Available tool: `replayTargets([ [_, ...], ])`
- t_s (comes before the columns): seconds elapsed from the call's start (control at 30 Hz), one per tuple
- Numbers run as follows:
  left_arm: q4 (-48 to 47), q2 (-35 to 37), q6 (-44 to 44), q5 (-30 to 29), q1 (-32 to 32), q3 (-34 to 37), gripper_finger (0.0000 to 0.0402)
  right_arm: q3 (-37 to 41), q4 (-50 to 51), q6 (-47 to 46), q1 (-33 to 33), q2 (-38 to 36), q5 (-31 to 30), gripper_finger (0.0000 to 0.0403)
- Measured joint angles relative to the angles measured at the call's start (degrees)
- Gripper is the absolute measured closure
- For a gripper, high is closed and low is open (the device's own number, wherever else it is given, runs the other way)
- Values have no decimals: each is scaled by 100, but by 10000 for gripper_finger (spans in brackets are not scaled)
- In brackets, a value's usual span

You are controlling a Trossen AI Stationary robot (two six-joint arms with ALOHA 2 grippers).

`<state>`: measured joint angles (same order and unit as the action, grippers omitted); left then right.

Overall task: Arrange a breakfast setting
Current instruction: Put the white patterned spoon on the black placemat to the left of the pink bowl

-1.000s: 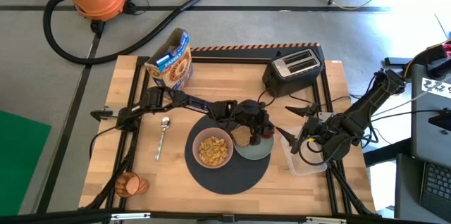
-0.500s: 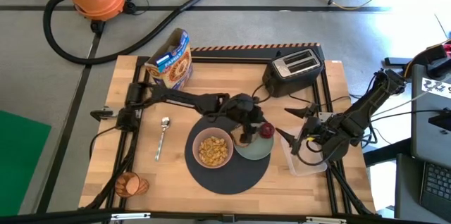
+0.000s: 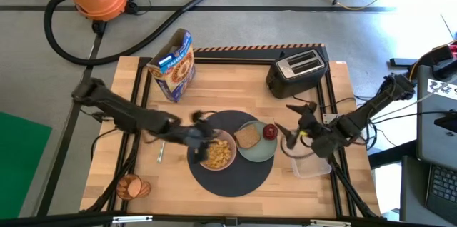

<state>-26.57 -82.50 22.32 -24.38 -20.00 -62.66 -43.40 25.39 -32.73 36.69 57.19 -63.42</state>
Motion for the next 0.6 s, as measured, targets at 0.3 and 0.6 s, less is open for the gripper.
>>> replayTargets([
  [0.3,-2756,1183,4142,-1655,-806,963,240,0,-489,-4,-976,-2,552,24],
  [0.6,-3208,1231,6598,259,-882,2243,233,0,-582,-2,-1130,-2,909,24],
])
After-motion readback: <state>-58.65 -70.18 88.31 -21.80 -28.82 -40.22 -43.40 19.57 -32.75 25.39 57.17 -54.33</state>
